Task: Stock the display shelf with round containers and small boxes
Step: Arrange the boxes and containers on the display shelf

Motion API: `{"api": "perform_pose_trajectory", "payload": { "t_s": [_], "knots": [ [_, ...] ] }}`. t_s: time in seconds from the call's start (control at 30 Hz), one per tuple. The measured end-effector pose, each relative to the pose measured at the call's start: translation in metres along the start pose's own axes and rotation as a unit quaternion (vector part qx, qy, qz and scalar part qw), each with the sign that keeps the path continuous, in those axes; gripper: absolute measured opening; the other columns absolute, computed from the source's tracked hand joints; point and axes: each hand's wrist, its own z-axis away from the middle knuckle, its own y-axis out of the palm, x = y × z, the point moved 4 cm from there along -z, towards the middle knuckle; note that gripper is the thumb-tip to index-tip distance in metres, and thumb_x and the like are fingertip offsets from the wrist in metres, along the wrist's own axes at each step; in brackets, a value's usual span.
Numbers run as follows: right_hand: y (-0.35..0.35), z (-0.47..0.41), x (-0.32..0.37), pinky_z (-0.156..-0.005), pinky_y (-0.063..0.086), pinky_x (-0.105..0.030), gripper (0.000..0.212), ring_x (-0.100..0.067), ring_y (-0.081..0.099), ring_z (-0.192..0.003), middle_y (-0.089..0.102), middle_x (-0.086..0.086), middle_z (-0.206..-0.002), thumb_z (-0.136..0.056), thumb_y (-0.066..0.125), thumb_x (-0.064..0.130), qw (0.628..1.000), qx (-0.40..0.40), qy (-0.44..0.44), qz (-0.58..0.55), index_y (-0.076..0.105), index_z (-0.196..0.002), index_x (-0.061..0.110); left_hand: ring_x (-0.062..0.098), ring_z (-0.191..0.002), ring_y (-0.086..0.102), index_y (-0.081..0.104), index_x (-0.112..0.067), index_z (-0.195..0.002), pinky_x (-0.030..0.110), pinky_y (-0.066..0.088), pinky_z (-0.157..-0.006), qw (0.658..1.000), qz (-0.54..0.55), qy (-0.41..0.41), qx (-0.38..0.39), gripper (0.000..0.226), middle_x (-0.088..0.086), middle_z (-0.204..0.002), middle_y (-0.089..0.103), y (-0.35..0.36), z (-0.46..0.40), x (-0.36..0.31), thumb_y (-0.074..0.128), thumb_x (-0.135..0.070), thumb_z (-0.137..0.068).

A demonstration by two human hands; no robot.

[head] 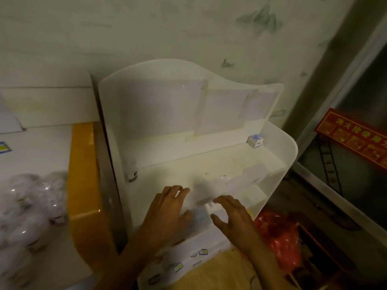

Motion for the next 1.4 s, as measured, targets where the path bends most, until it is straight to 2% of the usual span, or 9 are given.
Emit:
{"api": "perform_pose_trajectory", "payload": {
  "t_s": [0.13, 0.23, 0.43, 0.63, 0.83, 0.97, 1.17, 1.3, 1.4],
  "knots": [
    [0.006, -0.053, -0.008, -0.096, 0.044, -0.027, 0.045, -0.009, 0.049, -0.115, 0.053, 0.010, -0.128, -0.085, 0.050, 0.052, 0.999, 0.025, -0.031, -0.025, 0.052, -0.124, 0.031, 0.017, -0.135, 0.029, 0.032, -0.026, -0.143, 0.033, 0.027, -0.108, 0.997, -0.020, -0.075, 0.014, 0.059, -0.003, -0.147, 0.035, 0.009, -0.035, 0.027, 0.048, -0.044, -0.089],
    [0.018, -0.095, -0.005, -0.097, 0.042, -0.026, 0.045, -0.010, 0.049, -0.116, 0.053, 0.008, -0.129, -0.084, 0.055, 0.049, 0.996, 0.048, -0.056, -0.041, 0.053, -0.125, 0.028, 0.018, -0.134, 0.028, 0.028, -0.025, -0.144, 0.034, 0.030, -0.109, 0.993, -0.041, -0.107, -0.004, 0.062, -0.001, -0.147, 0.034, 0.013, -0.050, 0.044, 0.050, -0.044, -0.088],
    [0.044, -0.166, 0.002, -0.095, 0.029, -0.016, 0.045, -0.011, 0.044, -0.123, 0.048, 0.007, -0.136, -0.089, 0.060, 0.039, 0.985, 0.096, -0.132, -0.048, 0.049, -0.130, 0.026, 0.024, -0.131, 0.037, 0.038, -0.018, -0.140, 0.040, 0.037, -0.105, 0.973, -0.081, -0.210, -0.059, 0.065, 0.004, -0.141, 0.043, 0.011, -0.069, 0.083, 0.061, -0.040, -0.084],
    [0.062, -0.230, -0.017, -0.095, 0.038, -0.024, 0.040, -0.013, 0.049, -0.117, 0.053, 0.006, -0.127, -0.087, 0.062, 0.037, 0.964, 0.147, -0.214, -0.058, 0.054, -0.124, 0.025, 0.032, -0.104, 0.057, 0.058, -0.009, -0.110, 0.043, 0.048, -0.084, 0.942, -0.175, -0.277, -0.078, 0.053, 0.011, -0.109, 0.061, 0.015, -0.095, 0.117, 0.077, -0.031, -0.065],
    [0.072, -0.276, -0.029, -0.098, 0.031, -0.019, 0.042, -0.012, 0.044, -0.123, 0.049, 0.006, -0.134, -0.088, 0.061, 0.037, 0.941, 0.189, -0.272, -0.075, 0.052, -0.128, 0.026, 0.030, -0.127, 0.038, 0.041, -0.011, -0.135, 0.043, 0.038, -0.099, 0.907, -0.178, -0.369, -0.093, 0.075, 0.011, -0.139, 0.043, 0.024, -0.107, 0.143, 0.074, -0.031, -0.071],
    [0.076, -0.289, -0.041, -0.098, 0.030, -0.019, 0.042, -0.012, 0.044, -0.123, 0.049, 0.006, -0.133, -0.088, 0.061, 0.036, 0.934, 0.201, -0.283, -0.082, 0.052, -0.128, 0.025, 0.032, -0.133, 0.029, 0.034, -0.012, -0.142, 0.043, 0.031, -0.106, 0.896, -0.149, -0.408, -0.096, 0.084, 0.011, -0.148, 0.033, 0.028, -0.105, 0.151, 0.077, -0.024, -0.071],
    [0.072, -0.299, -0.054, -0.097, 0.028, -0.019, 0.040, -0.013, 0.043, -0.124, 0.049, 0.006, -0.133, -0.088, 0.061, 0.035, 0.936, 0.198, -0.279, -0.087, 0.052, -0.127, 0.026, 0.031, -0.121, 0.034, 0.049, -0.021, -0.132, 0.045, 0.043, -0.096, 0.908, -0.095, -0.386, -0.133, 0.077, 0.009, -0.139, 0.042, 0.037, -0.101, 0.160, 0.081, -0.012, -0.062],
    [0.063, -0.295, -0.065, -0.097, 0.028, -0.019, 0.041, -0.014, 0.044, -0.123, 0.049, 0.004, -0.133, -0.089, 0.061, 0.034, 0.941, 0.189, -0.271, -0.080, 0.052, -0.128, 0.024, 0.006, -0.126, 0.024, 0.050, -0.028, -0.126, 0.018, 0.028, -0.099, 0.930, 0.028, -0.312, -0.195, 0.072, -0.004, -0.138, 0.031, 0.042, -0.103, 0.154, 0.077, 0.002, -0.067],
    [0.056, -0.292, -0.075, -0.097, 0.031, -0.021, 0.041, -0.015, 0.046, -0.121, 0.051, 0.003, -0.130, -0.088, 0.061, 0.034, 0.948, 0.172, -0.257, -0.078, 0.053, -0.127, 0.022, 0.016, -0.121, 0.036, 0.047, -0.044, -0.122, 0.031, 0.038, -0.100, 0.918, 0.053, -0.331, -0.213, 0.073, -0.006, -0.130, 0.032, 0.045, -0.103, 0.157, 0.078, -0.004, -0.071]
  ]
}}
